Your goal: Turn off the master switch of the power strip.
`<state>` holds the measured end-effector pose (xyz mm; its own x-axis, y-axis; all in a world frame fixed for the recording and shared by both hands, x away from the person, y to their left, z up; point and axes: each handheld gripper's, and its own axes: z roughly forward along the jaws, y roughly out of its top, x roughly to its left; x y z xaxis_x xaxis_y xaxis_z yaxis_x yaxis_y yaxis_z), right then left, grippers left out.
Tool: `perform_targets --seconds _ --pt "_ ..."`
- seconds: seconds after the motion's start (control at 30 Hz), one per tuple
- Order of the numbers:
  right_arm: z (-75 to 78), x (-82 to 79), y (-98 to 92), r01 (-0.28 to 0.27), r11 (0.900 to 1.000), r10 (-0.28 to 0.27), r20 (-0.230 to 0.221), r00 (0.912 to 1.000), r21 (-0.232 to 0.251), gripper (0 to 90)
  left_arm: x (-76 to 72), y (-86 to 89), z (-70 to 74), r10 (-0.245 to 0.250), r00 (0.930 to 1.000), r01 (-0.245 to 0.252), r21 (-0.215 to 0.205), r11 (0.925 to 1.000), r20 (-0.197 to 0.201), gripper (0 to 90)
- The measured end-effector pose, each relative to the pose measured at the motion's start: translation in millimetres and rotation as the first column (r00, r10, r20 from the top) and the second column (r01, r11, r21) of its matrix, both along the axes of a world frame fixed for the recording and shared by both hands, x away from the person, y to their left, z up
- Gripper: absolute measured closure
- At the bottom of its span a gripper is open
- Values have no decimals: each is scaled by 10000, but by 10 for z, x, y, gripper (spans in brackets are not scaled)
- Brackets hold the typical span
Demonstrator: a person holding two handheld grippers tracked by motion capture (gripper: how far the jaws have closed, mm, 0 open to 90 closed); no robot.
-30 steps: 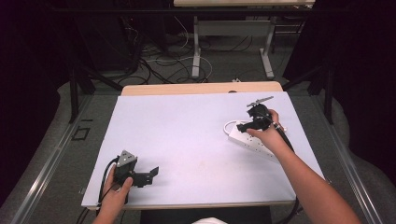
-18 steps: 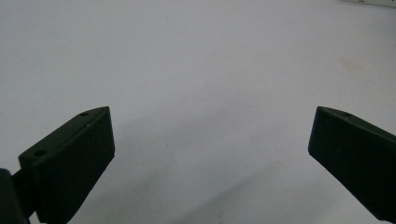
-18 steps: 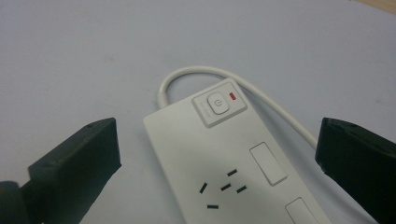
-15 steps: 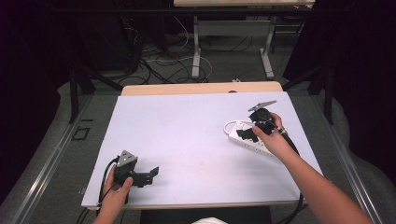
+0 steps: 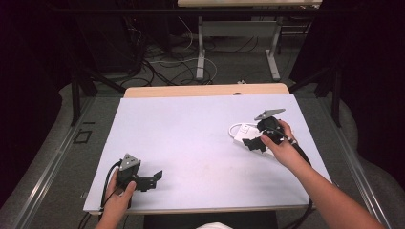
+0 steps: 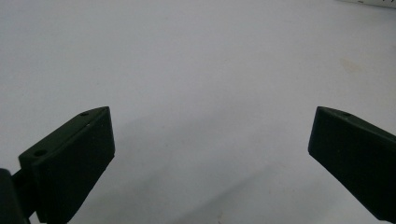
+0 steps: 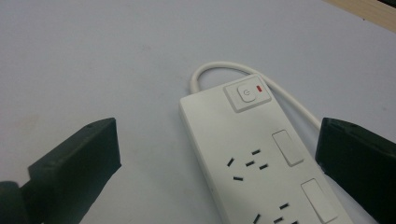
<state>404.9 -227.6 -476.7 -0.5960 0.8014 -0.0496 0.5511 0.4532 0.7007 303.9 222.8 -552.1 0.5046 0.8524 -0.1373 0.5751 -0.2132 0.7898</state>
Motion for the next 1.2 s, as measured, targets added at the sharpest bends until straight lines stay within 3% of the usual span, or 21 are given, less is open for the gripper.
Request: perform_targets --seconds 0.8,1.2 --pt "-127 -353 -33 -465 9977 446 401 9982 486 0 -3 -5 6 -26 10000 26 95 10000 10 5" --pt "-178 -513 -5 -790 9961 764 635 9950 389 0 -6 -2 10 -39 10000 39 40 10000 -47 5"
